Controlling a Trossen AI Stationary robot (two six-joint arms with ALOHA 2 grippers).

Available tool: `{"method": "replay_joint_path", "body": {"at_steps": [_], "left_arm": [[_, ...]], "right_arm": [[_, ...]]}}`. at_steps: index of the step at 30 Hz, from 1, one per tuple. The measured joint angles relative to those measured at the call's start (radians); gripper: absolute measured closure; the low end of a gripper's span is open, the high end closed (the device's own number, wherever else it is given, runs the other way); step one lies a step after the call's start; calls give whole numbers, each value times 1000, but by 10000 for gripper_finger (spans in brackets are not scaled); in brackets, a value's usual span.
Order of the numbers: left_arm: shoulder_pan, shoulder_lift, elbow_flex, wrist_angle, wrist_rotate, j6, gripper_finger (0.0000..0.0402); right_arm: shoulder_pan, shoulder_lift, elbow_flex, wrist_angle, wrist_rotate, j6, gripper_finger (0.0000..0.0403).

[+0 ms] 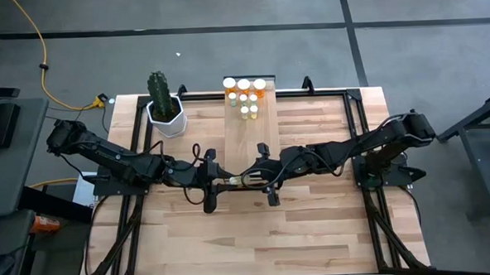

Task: Pick and place medicine bottles onto shelf by color
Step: Put the yellow pill bottle on the shelf aligned with the other yellow pill bottles

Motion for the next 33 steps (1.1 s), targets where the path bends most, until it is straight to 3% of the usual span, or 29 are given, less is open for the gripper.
{"method": "replay_joint_path", "body": {"at_steps": [13,19,25,33], "left_arm": [[0,0,0,0,-5,19,289],[0,0,0,0,-23,19,288],[0,0,2,16,-30,26,266],[-1,-17,2,15,-41,60,235]], "right_arm": [[0,0,0,0,1,0,251],[0,0,0,1,17,0,285],[0,1,0,1,32,-3,317],[-9,-18,-1,-74,41,-19,306]]}}
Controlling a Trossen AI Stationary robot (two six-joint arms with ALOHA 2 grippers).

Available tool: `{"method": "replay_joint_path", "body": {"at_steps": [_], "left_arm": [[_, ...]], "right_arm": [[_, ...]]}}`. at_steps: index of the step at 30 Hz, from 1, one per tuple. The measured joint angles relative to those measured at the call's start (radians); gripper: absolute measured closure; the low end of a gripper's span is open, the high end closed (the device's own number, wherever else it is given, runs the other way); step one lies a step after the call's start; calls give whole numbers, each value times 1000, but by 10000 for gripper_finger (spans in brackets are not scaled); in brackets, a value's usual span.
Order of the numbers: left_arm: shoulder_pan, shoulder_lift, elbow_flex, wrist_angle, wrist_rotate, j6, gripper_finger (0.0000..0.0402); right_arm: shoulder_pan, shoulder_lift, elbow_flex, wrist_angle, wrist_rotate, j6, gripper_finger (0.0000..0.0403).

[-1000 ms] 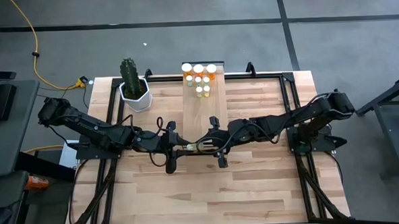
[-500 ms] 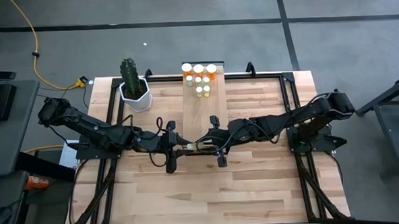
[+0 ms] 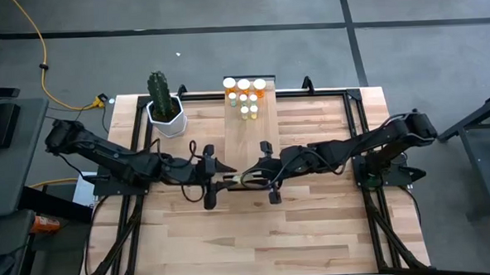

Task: Pick and place medicine bottles onto shelf by color
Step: Put the yellow pill bottle on the shelf aligned with the other yellow pill bottles

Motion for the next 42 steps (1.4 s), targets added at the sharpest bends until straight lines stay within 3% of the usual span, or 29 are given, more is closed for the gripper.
{"method": "replay_joint_path", "body": {"at_steps": [5,9,13,18,23,29,31,40,42], "left_arm": [[-1,-47,0,-24,-18,8,229],[-16,-78,-8,4,-93,40,230],[-28,-83,-105,251,-166,136,231],[-8,-83,-249,632,-104,227,231],[17,-83,-306,796,11,229,231],[36,-71,-306,869,93,244,231],[40,-47,-307,909,110,258,231],[40,242,-306,1407,127,314,231],[40,281,-295,1411,128,323,231]], "right_arm": [[-18,-40,0,-92,20,-2,308],[-19,-96,0,-189,57,-10,308],[-19,-155,0,-288,87,-7,308],[-9,-173,-7,-353,99,15,308],[-3,-188,-205,-28,87,-22,308],[-29,-192,-456,763,16,-134,308],[-40,-175,-497,941,-34,-143,308],[-49,-42,-441,1186,-120,-131,308],[-49,-3,-408,1193,-123,-130,308]]}}
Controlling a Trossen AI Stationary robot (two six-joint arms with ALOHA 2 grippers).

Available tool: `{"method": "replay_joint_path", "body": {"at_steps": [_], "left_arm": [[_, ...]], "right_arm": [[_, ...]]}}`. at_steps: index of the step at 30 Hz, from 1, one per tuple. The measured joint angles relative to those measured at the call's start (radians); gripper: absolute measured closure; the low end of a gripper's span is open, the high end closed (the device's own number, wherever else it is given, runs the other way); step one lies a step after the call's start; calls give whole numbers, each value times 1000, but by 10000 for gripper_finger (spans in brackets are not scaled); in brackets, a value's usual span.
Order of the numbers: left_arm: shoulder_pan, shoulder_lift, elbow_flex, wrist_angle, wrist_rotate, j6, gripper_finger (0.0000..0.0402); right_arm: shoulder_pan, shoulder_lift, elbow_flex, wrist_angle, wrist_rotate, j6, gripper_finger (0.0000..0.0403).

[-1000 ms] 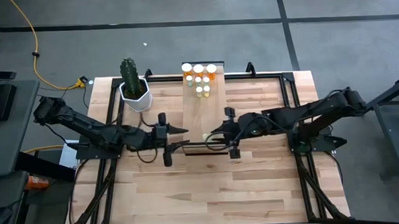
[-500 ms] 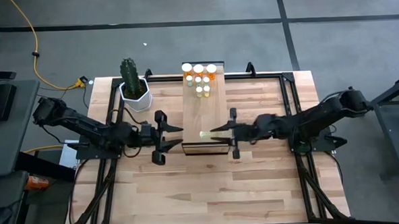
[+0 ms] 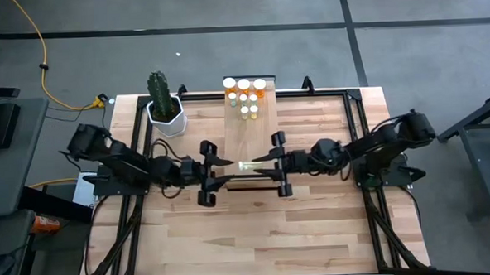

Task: Pick and place medicine bottles onto shelf by color
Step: Put the yellow pill bottle on the shelf aligned with the other yellow pill bottles

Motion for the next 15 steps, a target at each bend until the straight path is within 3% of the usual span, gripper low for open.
{"method": "replay_joint_path", "body": {"at_steps": [8,15], "left_arm": [[-8,25,58,0,45,9,231],[-18,26,58,2,45,8,231]], "right_arm": [[0,165,182,16,-28,7,308],[0,218,263,-29,-56,3,308]]}}
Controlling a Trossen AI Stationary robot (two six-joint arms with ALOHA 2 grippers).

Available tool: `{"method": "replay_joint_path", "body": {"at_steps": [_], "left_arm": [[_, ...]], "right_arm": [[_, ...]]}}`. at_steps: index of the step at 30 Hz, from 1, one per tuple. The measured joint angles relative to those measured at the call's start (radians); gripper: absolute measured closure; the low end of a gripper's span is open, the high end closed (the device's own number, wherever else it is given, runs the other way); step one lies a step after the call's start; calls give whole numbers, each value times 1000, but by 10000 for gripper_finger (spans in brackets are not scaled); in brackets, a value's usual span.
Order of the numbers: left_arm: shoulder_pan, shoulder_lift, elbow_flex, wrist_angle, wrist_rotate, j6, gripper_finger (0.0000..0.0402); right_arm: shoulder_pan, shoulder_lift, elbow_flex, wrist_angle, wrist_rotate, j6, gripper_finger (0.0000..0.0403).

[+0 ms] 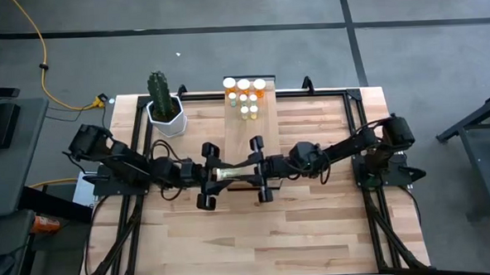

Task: Pick and place medicine bottles onto shelf by color
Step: Put the yellow pill bottle on the shelf aligned with the other yellow pill bottles

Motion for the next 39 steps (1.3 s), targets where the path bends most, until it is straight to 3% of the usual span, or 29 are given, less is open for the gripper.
{"method": "replay_joint_path", "body": {"at_steps": [11,25,39], "left_arm": [[-1,0,18,1,70,-36,231],[-37,-37,31,2,45,35,231],[-28,-36,62,0,35,12,232]], "right_arm": [[2,7,19,-26,-21,1,308],[-1,9,15,8,-1,-41,308],[-1,10,46,5,9,-54,308]]}}
